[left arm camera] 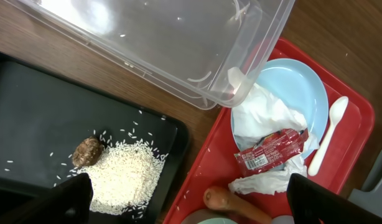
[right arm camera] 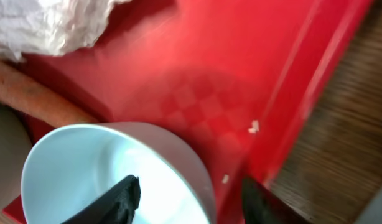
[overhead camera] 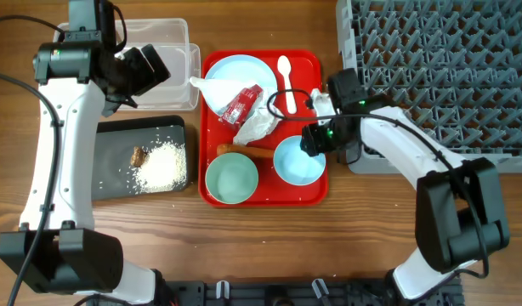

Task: Sort waste into correct bins and load items into the dishwasher rack
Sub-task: 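Grasp the light-blue bowl with the right gripper and carry it to the rack, then release the bowl in the rack and reach the right gripper back to the tray, then grasp the teal bowl with the right gripper and carry it to the rack, then lower the teal bowl into the rack and open the right gripper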

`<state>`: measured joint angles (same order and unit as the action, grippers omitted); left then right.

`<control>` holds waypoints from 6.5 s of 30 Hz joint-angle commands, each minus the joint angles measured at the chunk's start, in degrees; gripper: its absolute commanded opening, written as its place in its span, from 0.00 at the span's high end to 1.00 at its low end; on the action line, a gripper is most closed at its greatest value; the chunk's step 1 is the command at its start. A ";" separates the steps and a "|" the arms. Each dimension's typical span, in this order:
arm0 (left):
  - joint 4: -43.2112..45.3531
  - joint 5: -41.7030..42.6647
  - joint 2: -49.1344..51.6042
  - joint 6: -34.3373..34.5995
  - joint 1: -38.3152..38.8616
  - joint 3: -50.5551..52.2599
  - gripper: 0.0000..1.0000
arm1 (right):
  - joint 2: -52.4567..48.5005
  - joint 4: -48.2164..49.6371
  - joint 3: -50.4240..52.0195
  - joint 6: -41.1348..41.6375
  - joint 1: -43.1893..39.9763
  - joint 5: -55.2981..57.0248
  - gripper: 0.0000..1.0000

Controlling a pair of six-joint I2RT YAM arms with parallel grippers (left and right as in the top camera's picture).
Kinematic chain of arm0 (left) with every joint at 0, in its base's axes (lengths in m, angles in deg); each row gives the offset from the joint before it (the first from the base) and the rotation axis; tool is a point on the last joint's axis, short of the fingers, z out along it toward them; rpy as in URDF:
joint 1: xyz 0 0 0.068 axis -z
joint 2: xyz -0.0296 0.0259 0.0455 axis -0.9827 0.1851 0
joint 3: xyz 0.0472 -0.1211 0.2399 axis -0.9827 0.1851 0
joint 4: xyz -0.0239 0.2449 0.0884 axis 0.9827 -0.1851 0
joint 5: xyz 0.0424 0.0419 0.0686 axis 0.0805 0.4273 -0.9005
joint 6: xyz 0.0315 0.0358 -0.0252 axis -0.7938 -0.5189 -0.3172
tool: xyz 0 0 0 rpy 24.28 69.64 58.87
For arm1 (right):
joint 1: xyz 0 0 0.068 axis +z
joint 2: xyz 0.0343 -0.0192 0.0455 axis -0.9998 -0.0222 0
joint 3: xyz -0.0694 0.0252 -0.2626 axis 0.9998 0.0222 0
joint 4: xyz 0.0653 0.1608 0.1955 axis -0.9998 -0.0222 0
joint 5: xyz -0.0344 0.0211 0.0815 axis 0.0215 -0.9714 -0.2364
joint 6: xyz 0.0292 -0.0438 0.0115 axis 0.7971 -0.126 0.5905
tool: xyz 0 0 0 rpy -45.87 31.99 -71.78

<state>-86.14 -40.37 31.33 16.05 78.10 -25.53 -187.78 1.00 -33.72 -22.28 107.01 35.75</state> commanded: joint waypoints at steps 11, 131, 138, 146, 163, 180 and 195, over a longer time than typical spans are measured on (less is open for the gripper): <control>-0.04 -0.96 0.13 0.31 -0.22 -0.15 0.00 | 3.74 -4.24 -8.26 4.68 2.43 9.01 0.96; 0.00 -0.96 0.13 0.33 -0.22 -0.15 0.00 | -4.46 -16.35 -11.06 16.39 14.36 17.03 0.95; 0.00 -0.96 0.13 0.33 -0.22 -0.15 0.00 | 12.37 -13.20 -12.79 16.57 6.32 38.32 0.96; 0.00 -0.96 0.13 0.33 -0.22 -0.15 0.00 | 13.00 11.54 -12.72 13.33 -9.01 71.21 0.96; 0.00 -0.96 0.13 0.31 -0.22 -0.15 0.00 | -17.44 84.00 -12.72 -54.60 -17.40 72.72 0.96; 0.00 -0.96 0.13 0.33 -0.22 -0.15 0.00 | -23.82 85.00 -12.72 -47.87 -20.48 68.19 0.96; 0.00 -0.96 0.13 0.33 -0.22 -0.15 0.00 | -23.82 85.02 -12.72 -52.94 -14.56 64.41 0.18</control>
<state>-86.16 -40.35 31.33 16.05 78.10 -25.50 -210.45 85.80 -46.12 -71.62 91.80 101.00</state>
